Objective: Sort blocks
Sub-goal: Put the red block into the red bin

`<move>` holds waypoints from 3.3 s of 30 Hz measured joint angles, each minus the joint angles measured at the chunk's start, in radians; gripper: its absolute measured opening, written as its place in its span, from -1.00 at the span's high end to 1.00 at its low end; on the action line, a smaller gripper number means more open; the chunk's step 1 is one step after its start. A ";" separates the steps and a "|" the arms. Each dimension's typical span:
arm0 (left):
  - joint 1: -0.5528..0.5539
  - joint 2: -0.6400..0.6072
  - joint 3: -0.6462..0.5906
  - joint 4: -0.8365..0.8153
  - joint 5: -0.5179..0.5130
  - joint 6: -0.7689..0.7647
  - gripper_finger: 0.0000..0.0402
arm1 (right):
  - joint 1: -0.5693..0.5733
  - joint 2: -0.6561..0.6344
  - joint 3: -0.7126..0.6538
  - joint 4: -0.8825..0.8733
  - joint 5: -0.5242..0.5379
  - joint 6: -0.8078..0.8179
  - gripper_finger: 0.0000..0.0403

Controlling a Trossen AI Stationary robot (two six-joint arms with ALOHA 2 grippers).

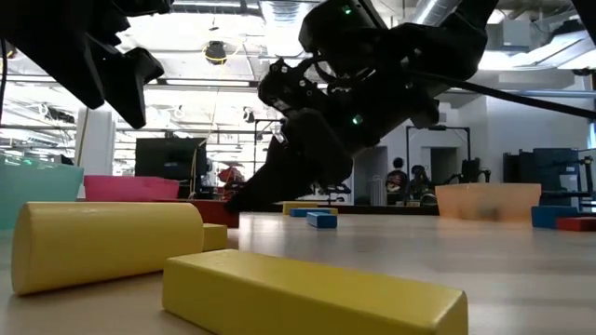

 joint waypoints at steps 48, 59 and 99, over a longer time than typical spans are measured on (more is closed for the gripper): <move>0.070 -0.001 0.042 0.133 -0.215 0.191 0.27 | -0.002 -0.286 0.001 -0.161 0.036 -0.109 0.77; 0.070 0.000 0.041 0.121 -0.221 0.243 0.75 | -0.001 -0.286 0.001 -0.165 0.037 -0.103 0.77; 0.881 -0.193 0.041 -0.405 -0.504 0.357 0.75 | 0.078 -0.287 -0.044 -0.607 0.112 0.161 -0.08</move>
